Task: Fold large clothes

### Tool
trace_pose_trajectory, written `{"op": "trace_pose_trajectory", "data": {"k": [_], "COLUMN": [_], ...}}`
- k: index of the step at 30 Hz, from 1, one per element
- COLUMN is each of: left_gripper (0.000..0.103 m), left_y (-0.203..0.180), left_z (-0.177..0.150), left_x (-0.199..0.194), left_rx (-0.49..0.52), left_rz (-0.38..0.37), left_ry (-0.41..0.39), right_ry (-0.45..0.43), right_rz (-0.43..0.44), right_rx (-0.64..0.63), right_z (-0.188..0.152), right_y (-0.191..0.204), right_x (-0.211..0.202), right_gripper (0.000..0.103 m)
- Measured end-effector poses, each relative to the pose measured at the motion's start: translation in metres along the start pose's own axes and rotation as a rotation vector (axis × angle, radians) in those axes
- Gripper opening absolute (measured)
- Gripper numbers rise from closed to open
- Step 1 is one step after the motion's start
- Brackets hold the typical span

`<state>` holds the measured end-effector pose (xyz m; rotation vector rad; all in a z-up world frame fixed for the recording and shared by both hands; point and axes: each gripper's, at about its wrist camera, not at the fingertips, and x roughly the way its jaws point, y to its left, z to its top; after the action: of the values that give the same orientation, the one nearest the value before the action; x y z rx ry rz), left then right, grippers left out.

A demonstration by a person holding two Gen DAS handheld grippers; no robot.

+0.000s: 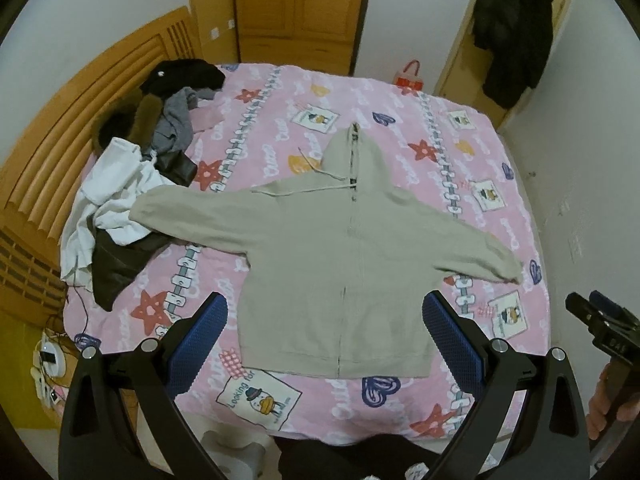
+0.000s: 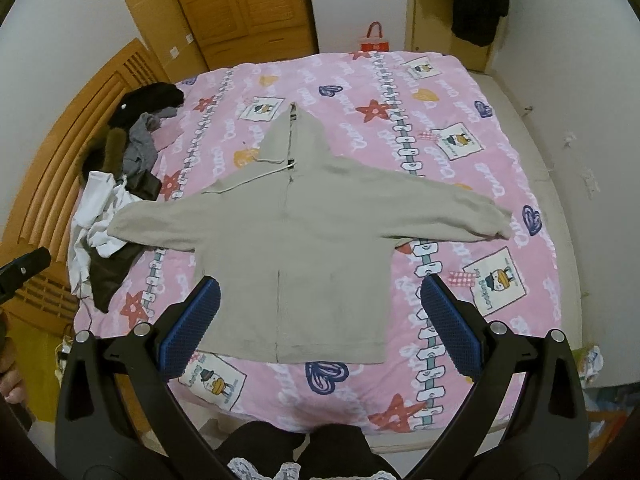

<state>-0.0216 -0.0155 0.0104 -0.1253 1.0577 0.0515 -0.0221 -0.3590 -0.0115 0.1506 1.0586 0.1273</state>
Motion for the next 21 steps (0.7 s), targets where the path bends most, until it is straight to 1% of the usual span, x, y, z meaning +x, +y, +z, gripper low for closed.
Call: {"op": "trace_pose_trajectory", "data": {"k": [4,8,12,14,17,20,21], "left_gripper": [0.095,0.095,0.095,0.095,0.095,0.095,0.095], "left_y": [-0.007,-0.005,0.000,0.004,0.019,0.044,0.057], "left_z": [0.002,0.011,0.023,0.031,0.045,0.058,0.062], "left_x": [-0.007,-0.008,-0.005,-0.003,0.005,0.017,0.022], "left_rx": [-0.023,-0.051,-0.074,-0.074,-0.089,-0.128,-0.153], "left_rz": [0.031,0.039,0.056,0.062,0.070,0.093,0.100], "left_ry": [-0.020,-0.035,-0.060,-0.076,-0.096,-0.105,-0.109], "right_ry": [0.006,-0.004,-0.030,-0.044,-0.056,-0.070,-0.075], "right_rz": [0.033,0.047,0.052,0.056,0.059,0.066,0.065], "right_rx": [-0.027,-0.034,-0.032,-0.032,-0.037,-0.045,-0.051], "right_z": [0.008,0.017,0.029,0.036,0.049,0.062,0.065], "right_y": [-0.013,-0.019,-0.019,-0.012,-0.005,0.007,0.012], "right_x": [0.005,0.012,0.016,0.020,0.028,0.034,0.035], "right_gripper": [0.098,0.098,0.098,0.098,0.098,0.098,0.098]}}
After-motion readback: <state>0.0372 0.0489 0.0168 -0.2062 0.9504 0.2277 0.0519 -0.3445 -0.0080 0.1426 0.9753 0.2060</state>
